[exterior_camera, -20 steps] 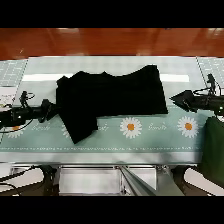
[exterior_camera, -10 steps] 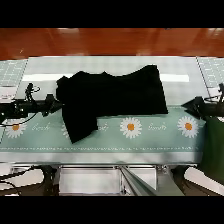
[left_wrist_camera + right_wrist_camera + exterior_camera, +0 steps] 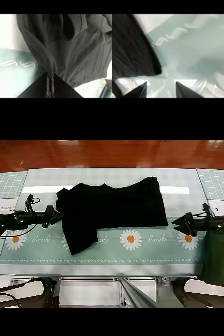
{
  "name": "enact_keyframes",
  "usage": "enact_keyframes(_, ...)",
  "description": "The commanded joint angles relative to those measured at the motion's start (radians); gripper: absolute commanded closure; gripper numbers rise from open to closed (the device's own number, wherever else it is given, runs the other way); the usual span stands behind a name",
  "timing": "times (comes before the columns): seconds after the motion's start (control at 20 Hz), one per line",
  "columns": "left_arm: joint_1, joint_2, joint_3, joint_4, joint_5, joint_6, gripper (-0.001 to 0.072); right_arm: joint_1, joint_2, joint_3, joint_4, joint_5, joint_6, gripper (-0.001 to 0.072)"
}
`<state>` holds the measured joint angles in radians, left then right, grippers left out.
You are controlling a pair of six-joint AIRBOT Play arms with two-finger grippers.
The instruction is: Fold the shirts.
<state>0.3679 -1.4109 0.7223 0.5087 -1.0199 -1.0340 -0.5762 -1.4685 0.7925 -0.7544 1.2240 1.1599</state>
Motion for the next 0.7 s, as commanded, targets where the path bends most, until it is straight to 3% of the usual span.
enact_keyframes(0.0,-0.001,-0.001,0.001,0.000,-0.001,0.000,0.0685,0.118,-0.094,0.060,0.014,-0.023,0.024,0.0307)
enact_keyframes(0.25,-0.001,-0.001,0.001,0.000,-0.002,0.000,0.0685,0.274,-0.167,0.188,0.016,-0.087,0.076,0.0329)
enact_keyframes(0.3,-0.001,-0.001,0.001,-0.001,-0.006,0.000,0.0685,0.295,-0.168,0.203,0.002,-0.093,0.056,0.0550)
enact_keyframes(0.35,-0.001,-0.001,0.001,-0.001,-0.014,0.000,0.0685,0.313,-0.168,0.214,-0.019,-0.093,0.046,0.0682)
enact_keyframes(0.65,0.000,0.113,0.068,-0.069,-0.037,0.000,0.0686,0.297,-0.056,0.424,-0.065,0.040,0.090,0.0683)
